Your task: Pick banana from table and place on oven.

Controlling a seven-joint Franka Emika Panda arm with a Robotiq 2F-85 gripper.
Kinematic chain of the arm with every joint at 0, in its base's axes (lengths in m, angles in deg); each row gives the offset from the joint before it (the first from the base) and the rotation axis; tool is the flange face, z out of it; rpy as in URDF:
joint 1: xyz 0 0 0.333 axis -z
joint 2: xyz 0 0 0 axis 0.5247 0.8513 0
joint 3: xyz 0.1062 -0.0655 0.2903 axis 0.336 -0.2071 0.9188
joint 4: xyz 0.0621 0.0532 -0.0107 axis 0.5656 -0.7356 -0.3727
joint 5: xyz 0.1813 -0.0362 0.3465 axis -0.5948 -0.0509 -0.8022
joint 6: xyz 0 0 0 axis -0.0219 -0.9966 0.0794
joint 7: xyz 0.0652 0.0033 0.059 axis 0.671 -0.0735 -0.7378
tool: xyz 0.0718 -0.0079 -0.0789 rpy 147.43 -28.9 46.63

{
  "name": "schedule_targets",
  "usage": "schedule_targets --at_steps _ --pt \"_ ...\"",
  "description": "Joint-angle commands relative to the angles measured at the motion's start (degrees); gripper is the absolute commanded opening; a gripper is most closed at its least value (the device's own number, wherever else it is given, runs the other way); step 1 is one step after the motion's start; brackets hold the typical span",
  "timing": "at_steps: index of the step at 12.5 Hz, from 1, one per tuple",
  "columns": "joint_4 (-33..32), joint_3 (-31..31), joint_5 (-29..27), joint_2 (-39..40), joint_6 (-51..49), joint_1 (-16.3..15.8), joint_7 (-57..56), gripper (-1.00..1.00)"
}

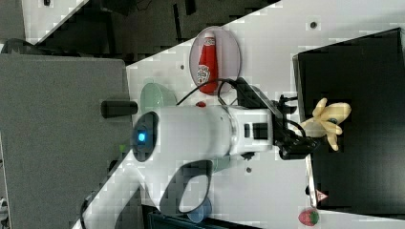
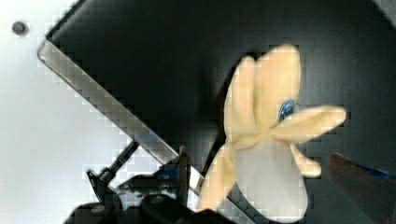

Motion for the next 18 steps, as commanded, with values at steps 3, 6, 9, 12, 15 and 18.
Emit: schedule_targets --at_steps 3,6,9,12,15,18 --pt "7.40 2.74 0.89 -4.16 -14.00 -2.94 -8.32 1.00" --pt "11.92 10.54 -1.67 -8.92 -26.98 -6.11 -3.02 1.00" --pt "14.47 19.14 -1.62 -13.64 -26.95 -8.82 17.05 1.00" --pt "13.62 25.56 -1.57 -16.90 -28.28 -9.78 30.69 1.00" --pt "13.44 26.34 -1.70 -18.24 -33.74 -9.77 31.47 1.00" --pt "13.44 26.35 -1.69 -17.98 -33.83 -9.77 31.47 1.00"
